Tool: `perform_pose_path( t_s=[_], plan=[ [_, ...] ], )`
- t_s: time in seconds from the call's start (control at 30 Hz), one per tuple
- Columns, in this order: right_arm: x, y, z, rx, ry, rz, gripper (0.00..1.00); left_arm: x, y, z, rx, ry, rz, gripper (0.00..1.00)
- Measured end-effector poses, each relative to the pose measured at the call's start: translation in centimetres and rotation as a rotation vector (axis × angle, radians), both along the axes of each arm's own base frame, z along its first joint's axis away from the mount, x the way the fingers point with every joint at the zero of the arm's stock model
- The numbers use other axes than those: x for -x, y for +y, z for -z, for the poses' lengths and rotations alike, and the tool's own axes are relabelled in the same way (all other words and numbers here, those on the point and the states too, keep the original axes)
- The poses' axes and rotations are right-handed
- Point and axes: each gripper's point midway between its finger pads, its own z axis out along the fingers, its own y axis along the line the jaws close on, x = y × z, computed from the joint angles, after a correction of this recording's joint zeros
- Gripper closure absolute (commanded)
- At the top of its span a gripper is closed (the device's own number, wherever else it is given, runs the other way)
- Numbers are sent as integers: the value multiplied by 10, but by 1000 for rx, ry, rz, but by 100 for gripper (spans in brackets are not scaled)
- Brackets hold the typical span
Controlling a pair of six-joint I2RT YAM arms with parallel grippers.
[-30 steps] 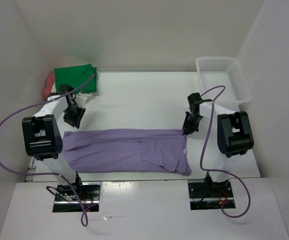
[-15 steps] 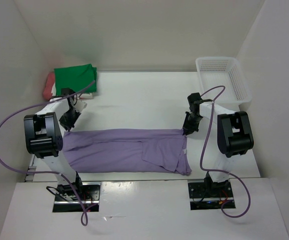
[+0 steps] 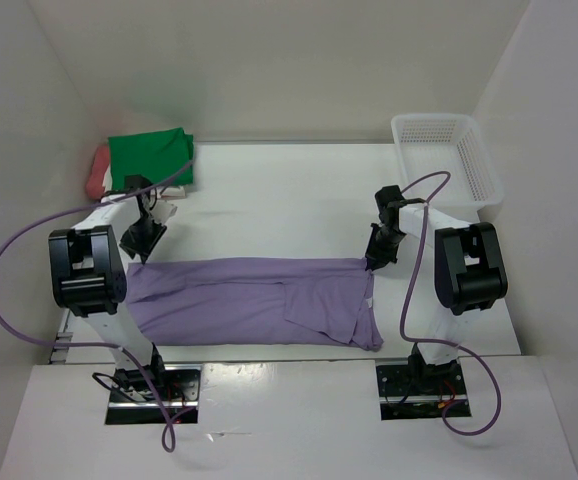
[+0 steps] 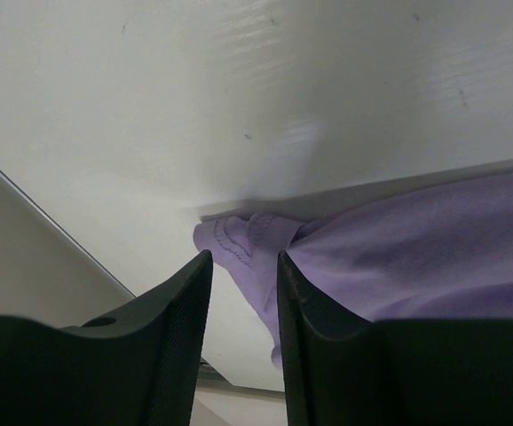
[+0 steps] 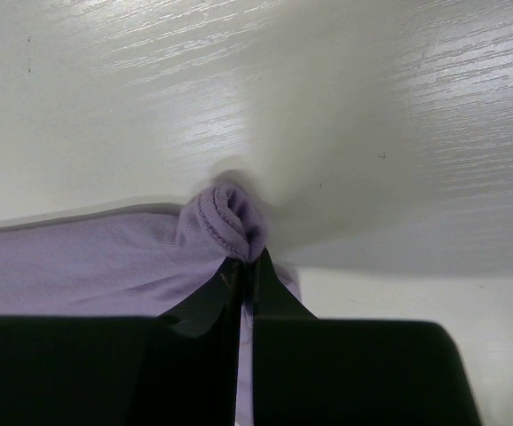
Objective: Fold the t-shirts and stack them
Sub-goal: Fold the other side of the tshirt into a rectangle, then rotate the tshirt 90 degrees
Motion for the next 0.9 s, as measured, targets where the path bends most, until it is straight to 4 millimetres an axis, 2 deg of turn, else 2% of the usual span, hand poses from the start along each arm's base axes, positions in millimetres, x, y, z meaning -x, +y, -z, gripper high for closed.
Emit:
perform_pose_path(
  t_s=[0.3, 0.5, 0.63, 0.7, 0.9],
  plan=[
    [0, 0, 0, 0, 0, 0, 100, 0, -9, 1, 0, 4, 29, 59],
    [0, 0, 0, 0, 0, 0, 100, 19, -2, 11, -47, 59, 23, 72],
    [0, 0, 0, 0, 0, 0, 100, 20, 3, 11, -81, 63, 19, 88],
    [0, 0, 0, -1, 0, 0, 100, 17, 5, 10, -94, 53, 17, 100],
    [0, 0, 0, -4, -1, -2, 100, 7, 7, 7, -55, 30, 3, 100]
  ],
)
